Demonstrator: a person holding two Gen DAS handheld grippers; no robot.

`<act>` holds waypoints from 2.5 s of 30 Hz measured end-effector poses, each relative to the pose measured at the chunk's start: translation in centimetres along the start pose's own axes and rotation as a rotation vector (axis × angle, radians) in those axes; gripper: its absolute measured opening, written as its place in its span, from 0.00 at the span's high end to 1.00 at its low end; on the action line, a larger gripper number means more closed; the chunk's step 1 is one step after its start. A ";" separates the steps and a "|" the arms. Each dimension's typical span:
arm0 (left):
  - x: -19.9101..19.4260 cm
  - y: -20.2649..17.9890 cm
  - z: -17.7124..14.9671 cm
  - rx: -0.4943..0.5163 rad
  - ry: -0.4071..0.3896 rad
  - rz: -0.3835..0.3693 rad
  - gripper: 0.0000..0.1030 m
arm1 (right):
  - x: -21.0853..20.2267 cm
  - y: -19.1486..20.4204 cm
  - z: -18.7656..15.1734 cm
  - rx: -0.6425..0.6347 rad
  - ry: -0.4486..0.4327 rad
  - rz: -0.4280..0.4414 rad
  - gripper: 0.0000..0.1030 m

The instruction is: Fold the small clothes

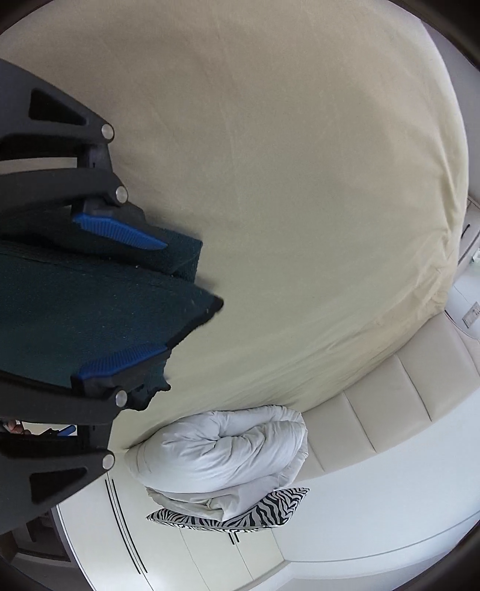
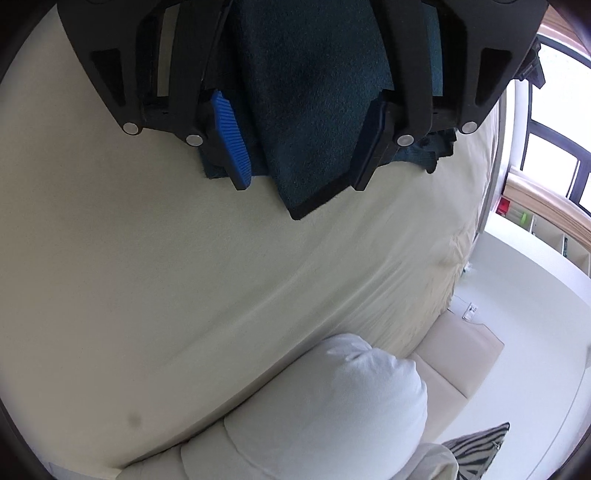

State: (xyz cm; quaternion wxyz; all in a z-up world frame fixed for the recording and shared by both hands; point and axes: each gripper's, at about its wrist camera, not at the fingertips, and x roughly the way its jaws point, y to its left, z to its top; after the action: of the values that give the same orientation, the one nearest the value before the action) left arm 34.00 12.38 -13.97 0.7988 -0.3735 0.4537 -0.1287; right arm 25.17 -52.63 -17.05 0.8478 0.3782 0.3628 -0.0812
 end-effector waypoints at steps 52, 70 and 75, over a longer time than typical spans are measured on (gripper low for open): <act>-5.6 1.9 -14.2 0.364 0.006 0.223 0.93 | -11.8 -2.6 -13.8 -0.268 0.098 -0.098 0.96; -5.7 1.8 -14.6 0.380 -0.005 0.234 0.91 | -10.5 -3.2 -14.4 -0.297 0.094 -0.124 0.95; -5.7 1.9 -14.4 0.374 -0.001 0.229 0.89 | -10.7 -3.1 -14.5 -0.281 0.102 -0.130 0.95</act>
State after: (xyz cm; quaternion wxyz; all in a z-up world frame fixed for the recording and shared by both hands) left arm 18.74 9.86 -16.22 0.8638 -0.1647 0.4612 -0.1188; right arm 8.15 -46.08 -18.17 0.8659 0.2354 0.4366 -0.0651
